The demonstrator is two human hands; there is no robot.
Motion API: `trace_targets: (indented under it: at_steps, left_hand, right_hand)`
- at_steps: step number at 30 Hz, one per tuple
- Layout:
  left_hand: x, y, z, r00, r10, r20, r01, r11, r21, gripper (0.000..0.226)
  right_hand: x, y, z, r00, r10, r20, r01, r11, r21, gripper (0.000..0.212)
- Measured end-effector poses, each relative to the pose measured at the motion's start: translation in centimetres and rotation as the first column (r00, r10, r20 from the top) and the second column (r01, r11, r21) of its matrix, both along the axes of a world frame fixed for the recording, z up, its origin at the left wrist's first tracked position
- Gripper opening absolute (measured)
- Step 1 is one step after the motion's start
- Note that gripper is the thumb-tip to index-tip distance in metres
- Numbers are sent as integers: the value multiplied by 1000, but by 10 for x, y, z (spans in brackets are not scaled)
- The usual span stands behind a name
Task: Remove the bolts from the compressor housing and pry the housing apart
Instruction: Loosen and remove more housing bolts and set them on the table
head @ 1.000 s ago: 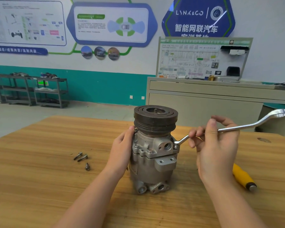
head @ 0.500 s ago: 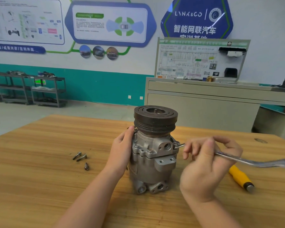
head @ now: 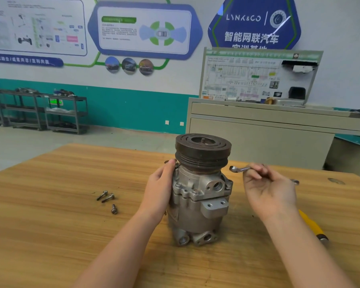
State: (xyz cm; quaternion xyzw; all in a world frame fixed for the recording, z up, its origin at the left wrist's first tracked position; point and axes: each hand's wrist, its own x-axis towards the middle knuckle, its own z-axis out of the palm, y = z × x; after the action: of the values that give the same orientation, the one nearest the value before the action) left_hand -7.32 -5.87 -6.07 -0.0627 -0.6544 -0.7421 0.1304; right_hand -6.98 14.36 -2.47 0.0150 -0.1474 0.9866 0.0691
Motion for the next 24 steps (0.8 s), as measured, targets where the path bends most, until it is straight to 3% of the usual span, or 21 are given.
trace_targets:
  at_steps: [2,7,16,18,22,24]
  left_hand:
    - [0,0,0,1000,-1,0,1,1000,5,38]
    - [2,1,0,1000,1,-5,-1,1000,3,37]
    - [1,0,0,1000,-1,-8,0,1000,-19,36]
    - [1,0,0,1000,1,-7,-1,1000,-13,36]
    - [0,1,0,1000,7,6,-7,1000,5,37]
    - [0,1,0,1000,13,7,-13,1000,0,37]
  right_hand:
    - [5,4,0,997,-76,27,76,997,-11,27]
    - [13,-7,-1,977,-214,7,209,958,198,21]
    - [39,-26,5,855,-493,-158,509,746,430,11]
    - [44,-32,5,799,-542,-260,595,652,470,14]
    - [60,-53,-2,548,-566,-615,829,267,492,23]
    - [63,-63,-8,439,-552,-708,886,139,442,18]
